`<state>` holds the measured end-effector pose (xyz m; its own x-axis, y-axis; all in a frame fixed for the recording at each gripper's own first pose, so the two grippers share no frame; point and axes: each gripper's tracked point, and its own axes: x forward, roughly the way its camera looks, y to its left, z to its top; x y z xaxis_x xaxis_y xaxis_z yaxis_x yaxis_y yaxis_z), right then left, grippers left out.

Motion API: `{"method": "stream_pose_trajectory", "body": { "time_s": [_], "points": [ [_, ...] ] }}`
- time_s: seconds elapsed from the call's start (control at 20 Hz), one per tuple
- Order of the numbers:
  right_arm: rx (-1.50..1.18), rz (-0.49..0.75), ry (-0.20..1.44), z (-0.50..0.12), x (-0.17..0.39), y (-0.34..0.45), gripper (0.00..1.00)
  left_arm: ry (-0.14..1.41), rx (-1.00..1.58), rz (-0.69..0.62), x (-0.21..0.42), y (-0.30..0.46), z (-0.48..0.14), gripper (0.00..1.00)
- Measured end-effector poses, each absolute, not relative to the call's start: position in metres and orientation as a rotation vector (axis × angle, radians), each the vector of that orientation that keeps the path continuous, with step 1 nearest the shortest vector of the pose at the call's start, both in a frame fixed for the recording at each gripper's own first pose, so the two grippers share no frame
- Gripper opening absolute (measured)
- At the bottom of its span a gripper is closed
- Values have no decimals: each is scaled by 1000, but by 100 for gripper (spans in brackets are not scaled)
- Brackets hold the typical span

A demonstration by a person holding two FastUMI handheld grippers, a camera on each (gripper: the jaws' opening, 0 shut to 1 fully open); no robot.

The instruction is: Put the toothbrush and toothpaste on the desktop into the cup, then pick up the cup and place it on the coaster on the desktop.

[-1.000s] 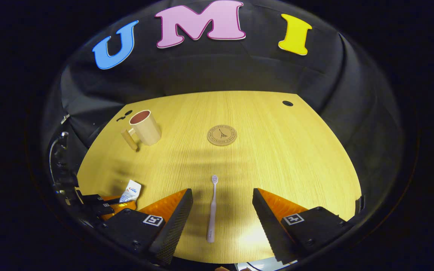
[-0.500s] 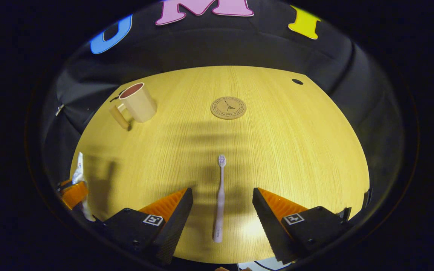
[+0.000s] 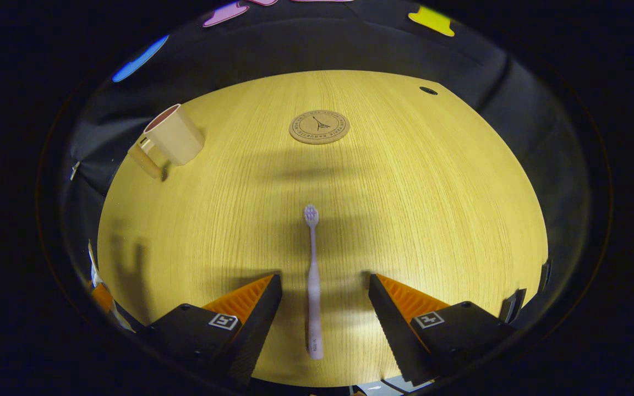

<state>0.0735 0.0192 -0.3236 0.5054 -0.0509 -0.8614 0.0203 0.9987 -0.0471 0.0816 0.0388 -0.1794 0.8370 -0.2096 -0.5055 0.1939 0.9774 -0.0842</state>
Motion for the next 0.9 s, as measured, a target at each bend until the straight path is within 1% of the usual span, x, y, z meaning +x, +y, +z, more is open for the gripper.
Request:
{"method": "stream_pose_trajectory", "body": {
  "time_s": [0.05, 0.25, 0.3, 0.35, 0.4, 0.45, 0.5, 0.55, 0.6, 0.65, 0.7, 0.8, 0.85, 0.9],
  "points": [
    [-36, -52, 1032, -322, 74, 18, 98, 539, -12, -217, 81, 39, -180, 20],
    [-73, -39, 1053, -327, 73, 22, 93, 557, -15, -235, 79, 36, -183, 21],
    [-71, -38, 1067, -327, 74, 24, 83, 558, -28, -245, 79, 34, -183, 21],
    [-73, -36, 1074, -327, 75, 26, 78, 555, -41, -254, 78, 32, -182, 26],
    [-76, -31, 1087, -327, 73, 28, 64, 557, -46, -260, 78, 31, -182, 21],
    [-85, -19, 1091, -328, 73, 29, 57, 558, -43, -262, 78, 32, -183, 21],
    [-93, -4, 1092, -327, 72, 28, 45, 558, -37, -262, 78, 33, -183, 21],
    [-92, 7, 1090, -326, 72, 28, 35, 558, -32, -262, 79, 34, -183, 21],
    [-98, 20, 1087, -331, 74, 26, 22, 559, -31, -261, 81, 34, -185, 21],
    [-86, 21, 1097, -326, 69, 26, 19, 561, -32, -259, 81, 35, -185, 21],
    [-86, 41, 1103, -327, 67, 28, 11, 563, -35, -257, 81, 35, -186, 21],
    [-130, 88, 1120, -327, 64, 28, 7, 566, -40, -255, 82, 34, -187, 21],
    [-148, 105, 1125, -326, 61, 28, 6, 568, -41, -253, 81, 35, -188, 26],
    [-158, 117, 1127, -328, 59, 28, 6, 570, -43, -251, 82, 35, -189, 21]
  ]
}}
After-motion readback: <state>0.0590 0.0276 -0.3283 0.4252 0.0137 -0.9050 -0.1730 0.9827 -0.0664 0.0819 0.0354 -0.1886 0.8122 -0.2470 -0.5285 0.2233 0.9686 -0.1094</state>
